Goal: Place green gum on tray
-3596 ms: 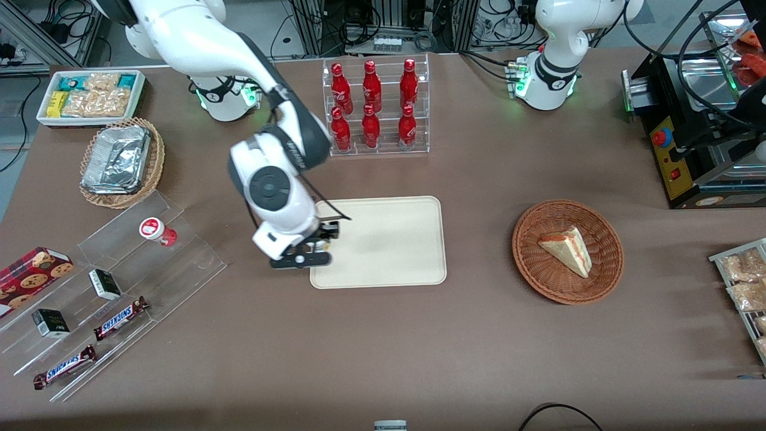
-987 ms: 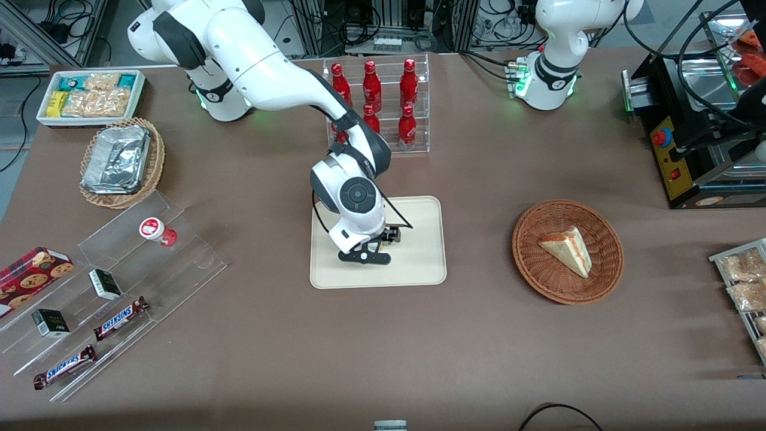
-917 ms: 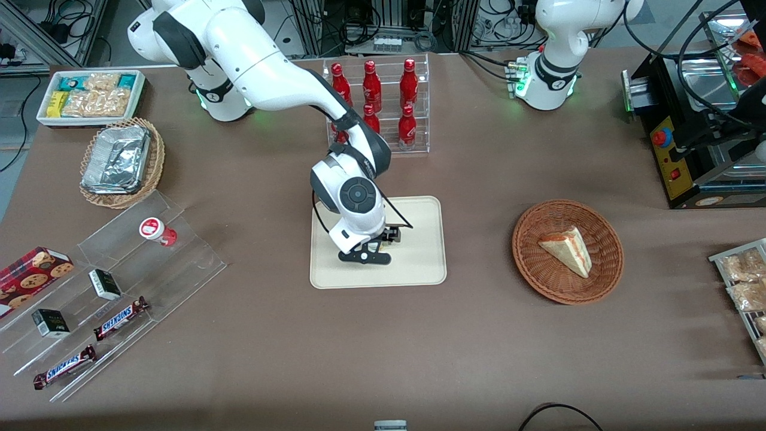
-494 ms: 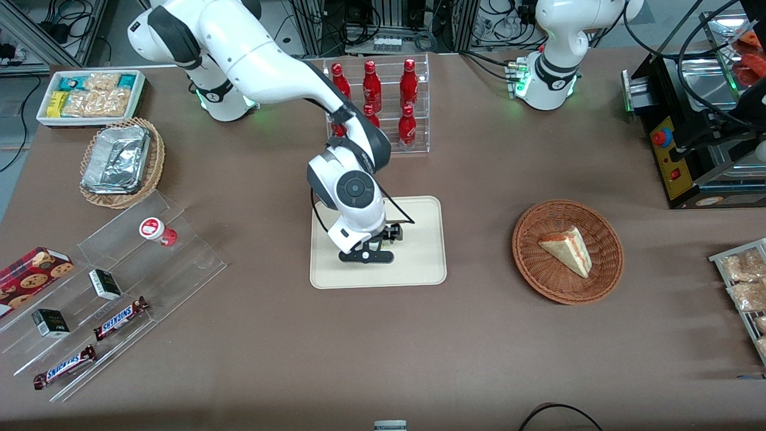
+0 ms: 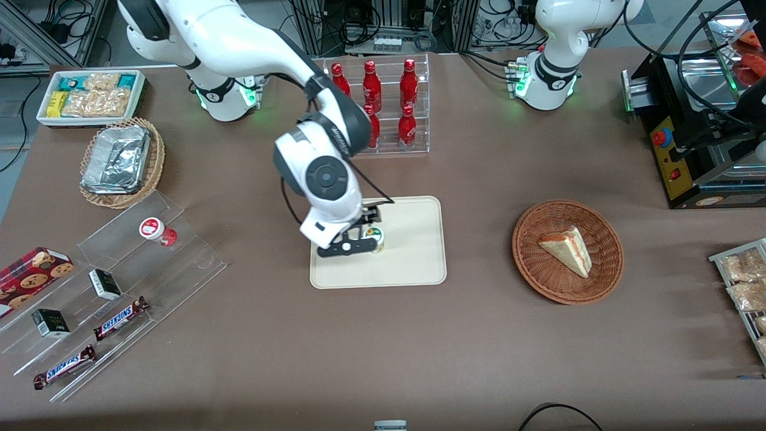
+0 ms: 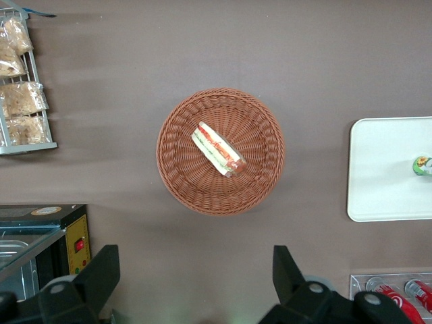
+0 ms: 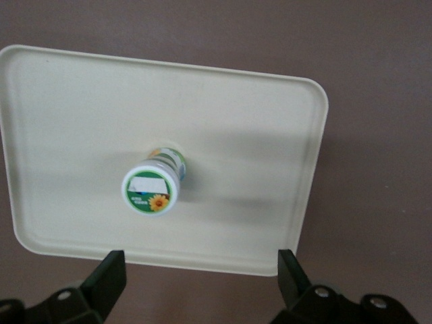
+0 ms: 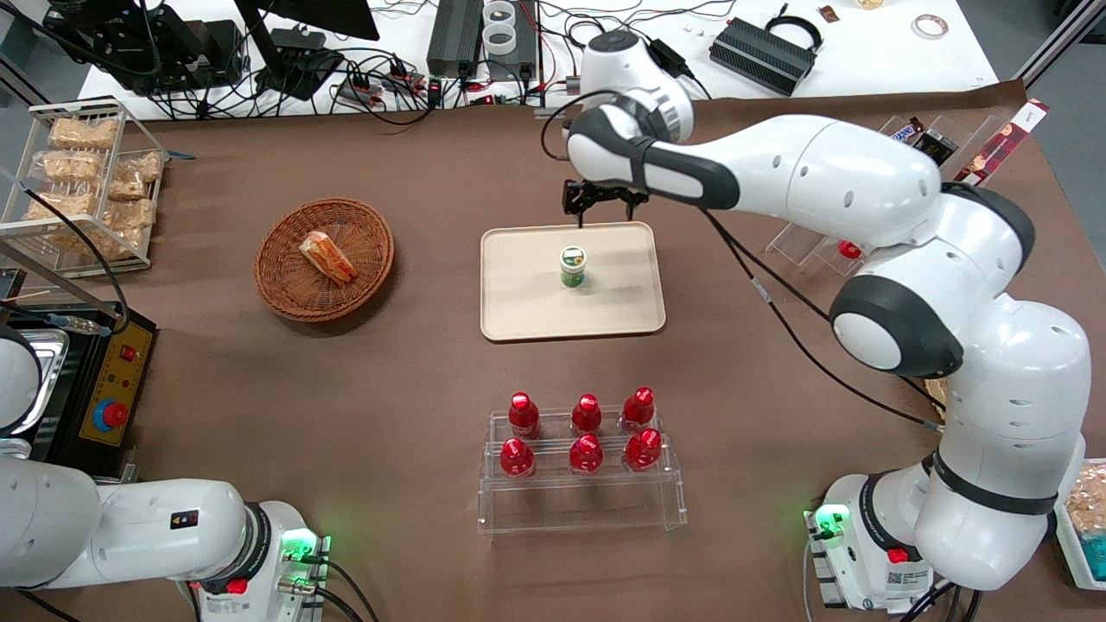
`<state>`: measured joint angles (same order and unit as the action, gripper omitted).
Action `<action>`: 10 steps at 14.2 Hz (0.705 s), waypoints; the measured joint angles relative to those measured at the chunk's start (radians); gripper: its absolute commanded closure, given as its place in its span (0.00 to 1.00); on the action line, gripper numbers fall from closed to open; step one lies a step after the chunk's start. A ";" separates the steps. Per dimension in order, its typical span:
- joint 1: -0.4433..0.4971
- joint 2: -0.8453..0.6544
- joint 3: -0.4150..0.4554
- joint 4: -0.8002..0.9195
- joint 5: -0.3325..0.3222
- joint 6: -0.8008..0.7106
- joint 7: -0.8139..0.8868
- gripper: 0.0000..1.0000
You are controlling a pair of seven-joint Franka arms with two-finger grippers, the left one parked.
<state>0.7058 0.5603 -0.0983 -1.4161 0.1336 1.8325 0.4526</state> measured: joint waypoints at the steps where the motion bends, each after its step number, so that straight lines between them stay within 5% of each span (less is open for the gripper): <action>1: -0.013 -0.015 0.000 0.000 0.000 -0.028 -0.024 0.00; 10: -0.253 -0.129 -0.007 -0.001 0.000 -0.238 -0.382 0.00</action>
<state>0.4524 0.4316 -0.1048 -1.4169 0.1335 1.5947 0.0702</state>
